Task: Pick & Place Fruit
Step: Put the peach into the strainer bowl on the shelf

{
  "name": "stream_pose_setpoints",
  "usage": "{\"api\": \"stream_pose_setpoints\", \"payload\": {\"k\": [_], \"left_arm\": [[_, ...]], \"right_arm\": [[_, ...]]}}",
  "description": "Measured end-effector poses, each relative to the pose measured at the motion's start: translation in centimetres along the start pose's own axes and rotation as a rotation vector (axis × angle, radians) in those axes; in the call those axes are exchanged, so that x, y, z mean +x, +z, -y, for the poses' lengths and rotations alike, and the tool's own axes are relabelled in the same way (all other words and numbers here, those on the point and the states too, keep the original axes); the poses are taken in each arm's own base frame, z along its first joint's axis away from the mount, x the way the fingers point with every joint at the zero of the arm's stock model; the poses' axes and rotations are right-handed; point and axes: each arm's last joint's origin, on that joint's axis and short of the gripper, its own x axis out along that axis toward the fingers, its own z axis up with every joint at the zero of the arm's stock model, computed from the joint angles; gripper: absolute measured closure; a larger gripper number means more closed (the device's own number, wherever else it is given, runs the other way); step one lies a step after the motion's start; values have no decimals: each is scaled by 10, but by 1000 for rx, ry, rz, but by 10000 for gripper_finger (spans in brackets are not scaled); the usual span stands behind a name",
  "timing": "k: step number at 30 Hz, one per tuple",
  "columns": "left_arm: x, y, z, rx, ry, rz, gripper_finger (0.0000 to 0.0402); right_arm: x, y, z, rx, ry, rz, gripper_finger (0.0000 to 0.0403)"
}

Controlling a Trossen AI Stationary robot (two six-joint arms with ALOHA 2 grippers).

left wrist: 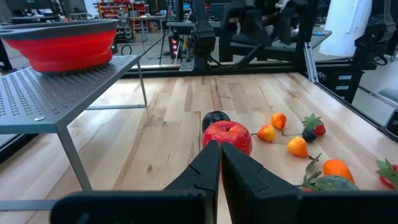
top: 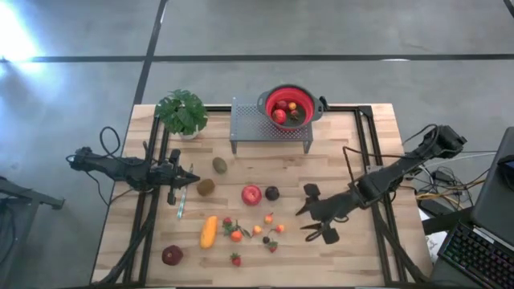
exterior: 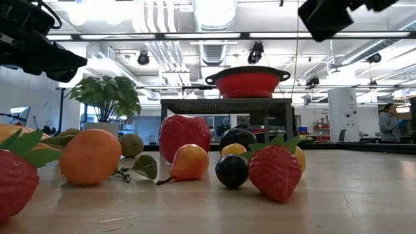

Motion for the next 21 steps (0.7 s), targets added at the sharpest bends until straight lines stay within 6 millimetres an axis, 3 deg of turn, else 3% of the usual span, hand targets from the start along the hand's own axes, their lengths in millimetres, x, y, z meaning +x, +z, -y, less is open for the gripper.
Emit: {"api": "stream_pose_setpoints", "payload": {"k": [6,14,21], "left_arm": [[0,0,0,0,0,0,380],[0,-1,0,3,0,-9,380],[0,-1,0,4,0,-12,380]], "right_arm": [[16,-14,-1,-21,-1,35,168],[58,-29,-9,-22,-19,-76,149],[92,-45,-14,-25,-27,-59,139]]}}
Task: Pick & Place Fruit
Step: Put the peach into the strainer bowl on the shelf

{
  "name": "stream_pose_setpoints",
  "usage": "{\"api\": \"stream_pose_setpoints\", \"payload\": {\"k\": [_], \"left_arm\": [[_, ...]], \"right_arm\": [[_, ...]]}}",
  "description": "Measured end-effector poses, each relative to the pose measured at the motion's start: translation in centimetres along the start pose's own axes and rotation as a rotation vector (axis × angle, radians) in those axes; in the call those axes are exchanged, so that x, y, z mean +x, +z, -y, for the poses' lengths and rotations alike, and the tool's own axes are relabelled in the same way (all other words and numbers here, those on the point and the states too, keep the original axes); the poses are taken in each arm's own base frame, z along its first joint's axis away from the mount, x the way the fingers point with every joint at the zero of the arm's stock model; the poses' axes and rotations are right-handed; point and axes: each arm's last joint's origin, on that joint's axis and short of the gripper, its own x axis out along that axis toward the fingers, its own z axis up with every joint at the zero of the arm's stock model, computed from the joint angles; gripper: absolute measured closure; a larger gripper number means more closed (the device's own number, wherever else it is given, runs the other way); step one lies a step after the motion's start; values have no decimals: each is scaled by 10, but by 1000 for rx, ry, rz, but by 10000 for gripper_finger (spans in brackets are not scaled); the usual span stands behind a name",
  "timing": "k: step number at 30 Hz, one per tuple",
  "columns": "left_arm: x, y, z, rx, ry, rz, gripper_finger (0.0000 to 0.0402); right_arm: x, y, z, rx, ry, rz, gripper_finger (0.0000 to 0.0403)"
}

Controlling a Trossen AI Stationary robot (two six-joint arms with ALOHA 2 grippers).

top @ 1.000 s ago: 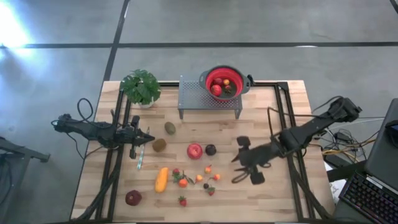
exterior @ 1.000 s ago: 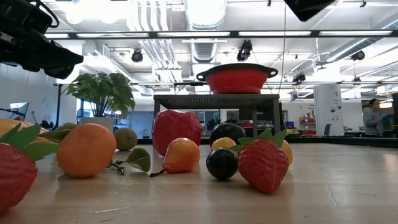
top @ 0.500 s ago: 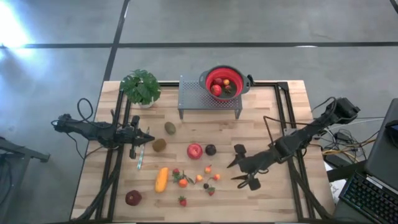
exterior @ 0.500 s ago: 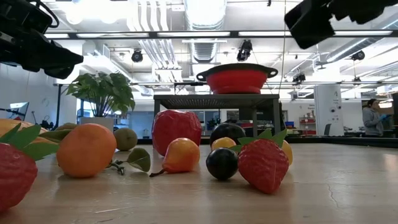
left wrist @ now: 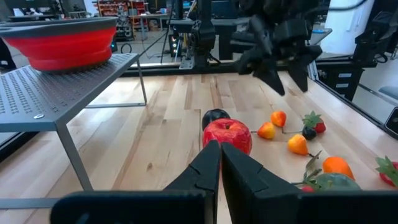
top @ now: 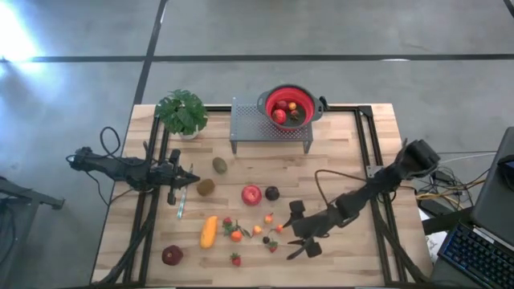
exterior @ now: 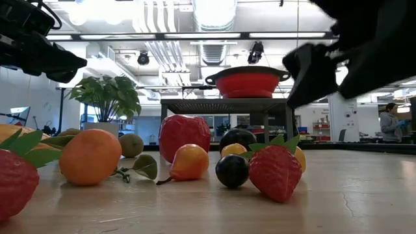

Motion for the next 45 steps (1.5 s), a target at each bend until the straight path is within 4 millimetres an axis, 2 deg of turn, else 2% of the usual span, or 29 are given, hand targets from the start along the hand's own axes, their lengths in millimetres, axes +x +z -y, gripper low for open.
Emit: {"api": "stream_pose_setpoints", "payload": {"k": [6,14,22,37,41,45], "left_arm": [[0,0,0,0,0,0,380],[0,-1,0,3,0,-8,380],[0,-1,0,4,0,-11,380],[0,-2,0,6,0,-18,381],[0,-2,0,6,0,-19,381],[0,-2,0,8,1,-25,381]], "right_arm": [[17,-10,2,-16,-110,-30,129],[35,-19,1,-15,-138,-39,122],[45,-28,6,-9,-164,-58,156],[42,-28,8,3,-183,-77,260],[30,-22,9,-11,-192,-123,282],[8,-5,10,-24,-188,-107,284]]}}
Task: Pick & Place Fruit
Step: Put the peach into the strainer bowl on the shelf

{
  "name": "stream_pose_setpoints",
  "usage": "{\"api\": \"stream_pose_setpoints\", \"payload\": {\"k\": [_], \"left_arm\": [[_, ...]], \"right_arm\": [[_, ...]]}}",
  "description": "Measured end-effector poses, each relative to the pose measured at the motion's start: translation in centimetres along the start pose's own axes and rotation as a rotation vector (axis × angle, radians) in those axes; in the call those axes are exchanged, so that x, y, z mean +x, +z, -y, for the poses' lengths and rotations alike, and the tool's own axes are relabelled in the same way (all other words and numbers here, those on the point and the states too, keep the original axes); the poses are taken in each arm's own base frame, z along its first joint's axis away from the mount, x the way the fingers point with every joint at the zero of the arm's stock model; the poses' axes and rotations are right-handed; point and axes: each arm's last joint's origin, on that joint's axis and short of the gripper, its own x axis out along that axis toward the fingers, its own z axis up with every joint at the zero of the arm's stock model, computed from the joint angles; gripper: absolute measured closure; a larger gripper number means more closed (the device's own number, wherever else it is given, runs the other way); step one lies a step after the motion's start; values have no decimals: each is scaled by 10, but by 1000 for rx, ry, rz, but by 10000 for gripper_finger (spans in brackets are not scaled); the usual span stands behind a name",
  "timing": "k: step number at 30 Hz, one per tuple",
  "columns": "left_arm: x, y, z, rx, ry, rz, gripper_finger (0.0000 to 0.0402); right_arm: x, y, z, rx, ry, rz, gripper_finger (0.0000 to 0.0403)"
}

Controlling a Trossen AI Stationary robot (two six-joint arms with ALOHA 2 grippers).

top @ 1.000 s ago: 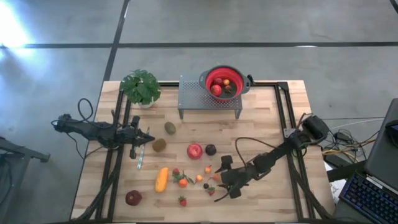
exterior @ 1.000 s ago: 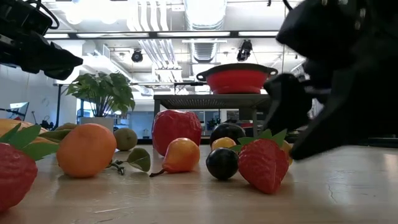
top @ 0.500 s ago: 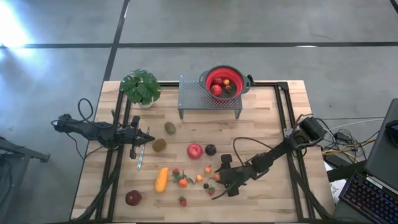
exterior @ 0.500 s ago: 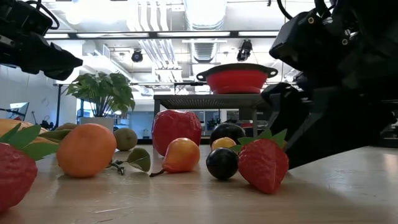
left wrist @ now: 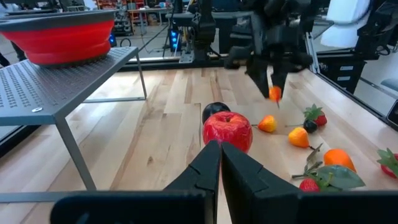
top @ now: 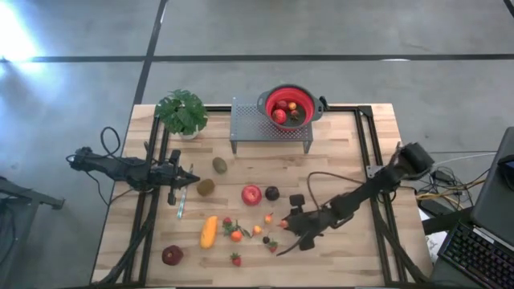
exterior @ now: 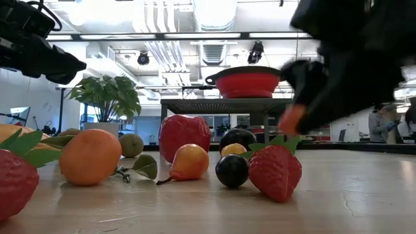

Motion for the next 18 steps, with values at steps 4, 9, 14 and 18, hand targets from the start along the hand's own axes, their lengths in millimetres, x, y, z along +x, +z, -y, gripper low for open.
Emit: {"api": "stream_pose_setpoints", "payload": {"k": [4,9,14,18], "left_arm": [[0,0,0,0,0,0,381],[0,0,0,1,-1,-2,380],[0,0,0,1,0,-3,381],[0,0,0,1,-1,-4,381]], "right_arm": [[-33,16,17,-17,-13,28,270],[-81,39,66,58,-95,86,272],[-127,56,119,113,-206,168,282],[-155,68,160,177,-266,231,272]]}}
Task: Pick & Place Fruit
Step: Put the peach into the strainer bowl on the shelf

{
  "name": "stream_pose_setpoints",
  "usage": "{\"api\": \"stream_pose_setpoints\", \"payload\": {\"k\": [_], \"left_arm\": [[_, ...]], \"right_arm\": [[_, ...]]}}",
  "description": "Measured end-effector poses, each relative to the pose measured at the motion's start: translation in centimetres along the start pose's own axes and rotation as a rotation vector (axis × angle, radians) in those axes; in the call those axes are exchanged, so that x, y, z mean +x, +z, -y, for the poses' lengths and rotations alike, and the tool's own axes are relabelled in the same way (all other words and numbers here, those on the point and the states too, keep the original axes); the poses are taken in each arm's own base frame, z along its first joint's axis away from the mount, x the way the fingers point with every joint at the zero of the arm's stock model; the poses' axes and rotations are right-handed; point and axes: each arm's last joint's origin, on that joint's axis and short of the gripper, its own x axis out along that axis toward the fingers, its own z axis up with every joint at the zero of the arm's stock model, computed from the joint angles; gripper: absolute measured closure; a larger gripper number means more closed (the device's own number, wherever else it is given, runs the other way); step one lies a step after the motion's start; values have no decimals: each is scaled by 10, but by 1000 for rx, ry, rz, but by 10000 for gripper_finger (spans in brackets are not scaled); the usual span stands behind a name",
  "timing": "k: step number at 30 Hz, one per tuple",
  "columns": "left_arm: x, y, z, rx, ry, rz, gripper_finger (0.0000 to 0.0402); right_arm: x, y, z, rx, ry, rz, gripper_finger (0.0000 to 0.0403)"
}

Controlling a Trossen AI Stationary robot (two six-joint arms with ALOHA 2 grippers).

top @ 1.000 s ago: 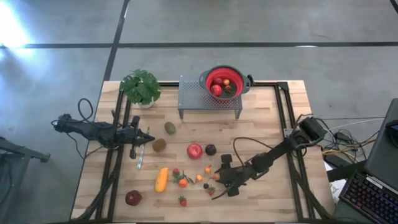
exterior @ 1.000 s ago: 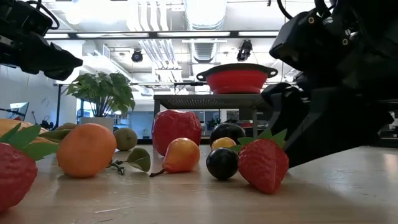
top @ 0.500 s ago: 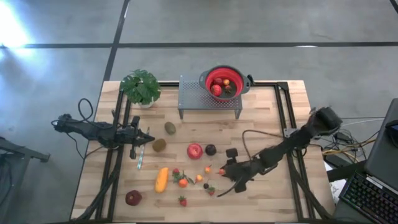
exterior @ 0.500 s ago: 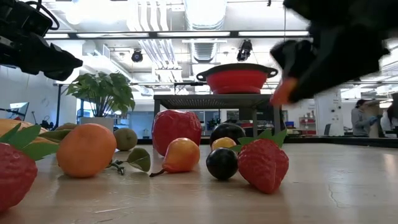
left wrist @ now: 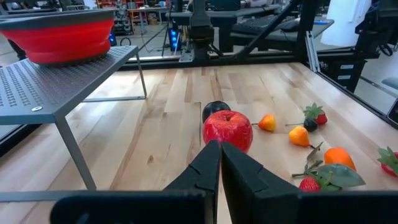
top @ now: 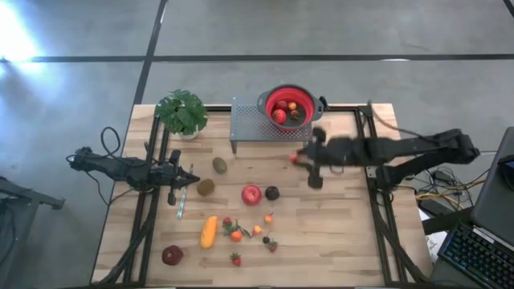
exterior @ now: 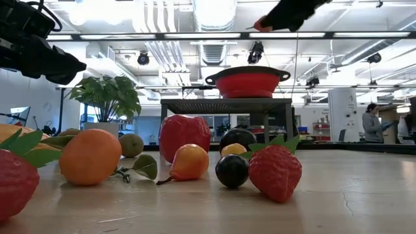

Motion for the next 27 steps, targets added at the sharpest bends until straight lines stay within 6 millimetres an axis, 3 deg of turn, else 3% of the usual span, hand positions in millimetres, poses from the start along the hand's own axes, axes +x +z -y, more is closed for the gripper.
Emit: {"api": "stream_pose_setpoints", "payload": {"k": [7,12,21,27], "left_arm": [[0,0,0,0,0,0,381],[0,0,0,0,0,0,380],[0,0,0,0,0,1,381],[0,0,0,0,0,0,380]], "right_arm": [[-2,33,68,95,-100,8,273],[14,45,109,155,-174,-51,281],[65,18,166,268,-267,-335,274],[84,7,177,274,-272,-398,279]]}}
